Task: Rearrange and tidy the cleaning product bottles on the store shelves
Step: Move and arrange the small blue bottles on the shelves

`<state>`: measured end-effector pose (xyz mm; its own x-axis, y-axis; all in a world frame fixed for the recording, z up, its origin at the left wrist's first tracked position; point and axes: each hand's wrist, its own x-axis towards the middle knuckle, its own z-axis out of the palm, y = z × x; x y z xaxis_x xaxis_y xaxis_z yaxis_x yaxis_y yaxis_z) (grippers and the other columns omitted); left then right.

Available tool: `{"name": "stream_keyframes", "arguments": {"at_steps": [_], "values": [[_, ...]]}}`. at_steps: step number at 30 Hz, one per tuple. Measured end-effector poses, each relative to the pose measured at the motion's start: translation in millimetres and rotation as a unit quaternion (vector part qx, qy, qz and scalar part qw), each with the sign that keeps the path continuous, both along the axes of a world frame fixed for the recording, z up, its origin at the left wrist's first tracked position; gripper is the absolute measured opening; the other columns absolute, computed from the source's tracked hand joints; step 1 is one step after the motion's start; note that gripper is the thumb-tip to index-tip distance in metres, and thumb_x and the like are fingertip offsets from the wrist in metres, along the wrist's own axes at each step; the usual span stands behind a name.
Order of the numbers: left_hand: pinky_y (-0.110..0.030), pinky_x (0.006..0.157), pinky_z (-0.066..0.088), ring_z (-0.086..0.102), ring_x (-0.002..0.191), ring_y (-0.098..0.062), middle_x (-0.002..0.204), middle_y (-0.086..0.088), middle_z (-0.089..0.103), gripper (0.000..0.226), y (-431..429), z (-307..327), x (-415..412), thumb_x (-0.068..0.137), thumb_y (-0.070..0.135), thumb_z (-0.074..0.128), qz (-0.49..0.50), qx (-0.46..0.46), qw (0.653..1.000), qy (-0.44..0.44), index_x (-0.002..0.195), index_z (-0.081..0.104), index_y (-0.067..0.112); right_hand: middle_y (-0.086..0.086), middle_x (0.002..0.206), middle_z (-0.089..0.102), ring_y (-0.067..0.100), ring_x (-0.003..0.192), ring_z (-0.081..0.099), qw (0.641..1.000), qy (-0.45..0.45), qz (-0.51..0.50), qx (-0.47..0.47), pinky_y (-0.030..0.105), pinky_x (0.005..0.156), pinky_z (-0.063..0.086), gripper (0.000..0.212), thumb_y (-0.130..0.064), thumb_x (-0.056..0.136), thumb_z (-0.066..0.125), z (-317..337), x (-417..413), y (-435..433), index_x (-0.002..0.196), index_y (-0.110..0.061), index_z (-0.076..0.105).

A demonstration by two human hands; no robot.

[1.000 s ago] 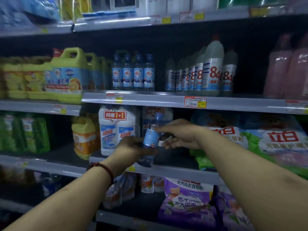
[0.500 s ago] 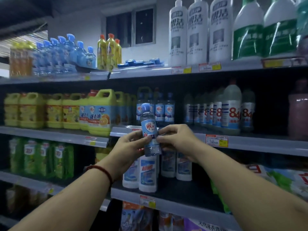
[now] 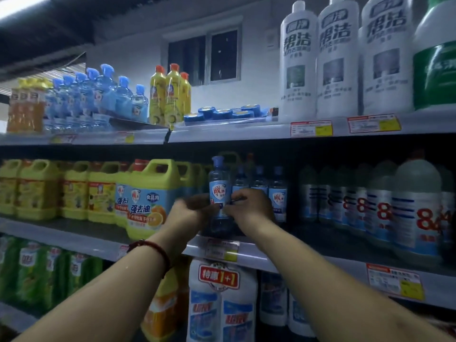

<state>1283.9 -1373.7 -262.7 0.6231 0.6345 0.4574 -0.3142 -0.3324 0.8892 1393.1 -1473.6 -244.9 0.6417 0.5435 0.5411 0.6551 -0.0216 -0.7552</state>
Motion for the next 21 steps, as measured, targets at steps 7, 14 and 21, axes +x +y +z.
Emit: {"name": "stream_keyframes", "arguments": {"at_steps": [7,14,21], "values": [[-0.023,0.089,0.055,0.069,0.104,-0.004,0.108,0.009,0.075,0.026,37.4,-17.2,44.1,0.098,0.012,0.059,0.026,0.234,0.972,0.003,0.120,0.069,0.022,0.006,0.096,0.071,0.022,0.092,0.067,0.991,-0.103,-0.087,0.000,0.029,0.072,0.053,0.013,-0.018,0.086,0.073,-23.1,34.8,43.4,0.092,-0.012,0.063],[-0.024,0.087,0.054,0.066,0.100,0.006,0.105,0.015,0.073,0.021,48.5,-28.2,60.8,0.099,0.021,0.058,0.125,0.313,0.941,0.025,0.114,0.069,0.029,0.009,0.110,0.067,0.028,0.104,0.064,0.987,-0.130,-0.092,-0.033,0.034,0.083,0.052,0.022,-0.017,0.089,0.067,-29.8,42.9,53.7,0.108,-0.012,0.058],[-0.027,0.083,0.057,0.067,0.093,0.001,0.102,0.011,0.073,0.018,51.8,-30.8,62.2,0.100,0.025,0.056,0.164,0.349,0.921,0.055,0.111,0.070,0.024,0.010,0.117,0.065,0.028,0.110,0.063,0.990,-0.119,-0.078,-0.023,0.044,0.091,0.056,0.031,-0.017,0.087,0.068,-33.5,41.3,53.2,0.115,-0.012,0.055]]}}
